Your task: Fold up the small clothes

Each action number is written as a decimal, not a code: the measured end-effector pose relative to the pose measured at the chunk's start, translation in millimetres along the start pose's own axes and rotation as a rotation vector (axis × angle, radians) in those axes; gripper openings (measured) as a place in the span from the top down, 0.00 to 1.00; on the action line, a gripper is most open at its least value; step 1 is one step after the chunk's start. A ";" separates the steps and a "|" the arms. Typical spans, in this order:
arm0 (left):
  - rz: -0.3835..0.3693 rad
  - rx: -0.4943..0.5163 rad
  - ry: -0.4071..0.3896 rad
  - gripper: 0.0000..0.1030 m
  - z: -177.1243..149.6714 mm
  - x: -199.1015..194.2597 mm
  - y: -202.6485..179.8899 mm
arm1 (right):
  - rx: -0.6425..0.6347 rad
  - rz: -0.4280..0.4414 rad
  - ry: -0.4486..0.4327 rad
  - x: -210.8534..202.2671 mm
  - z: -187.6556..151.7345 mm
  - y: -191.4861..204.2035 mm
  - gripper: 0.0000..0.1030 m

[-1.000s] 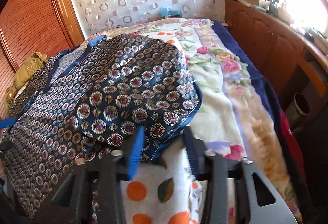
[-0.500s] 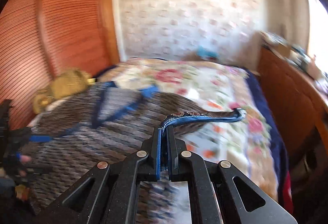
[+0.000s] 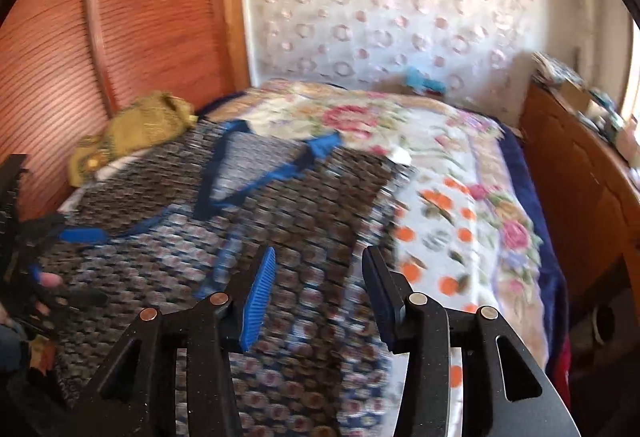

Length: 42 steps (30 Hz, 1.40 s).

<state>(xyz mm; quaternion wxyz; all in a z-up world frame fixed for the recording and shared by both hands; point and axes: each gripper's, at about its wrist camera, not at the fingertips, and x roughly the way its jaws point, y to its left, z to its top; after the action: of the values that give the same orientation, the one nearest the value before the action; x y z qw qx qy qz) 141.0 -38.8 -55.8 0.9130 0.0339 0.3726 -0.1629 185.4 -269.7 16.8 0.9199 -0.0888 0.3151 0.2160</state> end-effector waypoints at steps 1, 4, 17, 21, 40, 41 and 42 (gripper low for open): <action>0.000 -0.005 0.000 0.16 1.0 0.8 2.2 | 0.012 -0.016 0.012 7.6 -0.4 -3.2 0.54; 0.005 -0.010 0.005 0.16 4.0 4.6 7.2 | 0.050 -0.050 0.050 33.3 -0.7 -16.2 0.54; -0.043 0.030 0.039 0.22 63.1 56.6 1.9 | 0.152 -0.047 0.080 32.5 -16.3 -23.1 0.54; -0.078 0.029 0.056 0.29 85.6 82.1 -1.5 | 0.099 -0.033 0.098 11.2 -47.4 -3.5 0.54; -0.008 -0.008 0.159 0.65 124.8 164.8 7.9 | 0.116 -0.101 0.130 -20.3 -90.8 -18.2 0.91; -0.009 -0.012 0.166 0.65 124.8 167.2 8.2 | 0.118 -0.101 0.119 -20.1 -94.4 -18.3 0.91; -0.012 -0.013 0.171 0.65 124.5 169.2 7.9 | 0.121 -0.101 0.114 -20.2 -95.5 -18.9 0.91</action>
<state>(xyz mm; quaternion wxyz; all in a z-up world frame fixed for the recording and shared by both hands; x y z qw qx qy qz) 340.1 -100.2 -83.6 0.8770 0.0396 0.4505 -0.1625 127.9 -322.1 -45.2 0.9137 -0.0610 0.3747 0.1447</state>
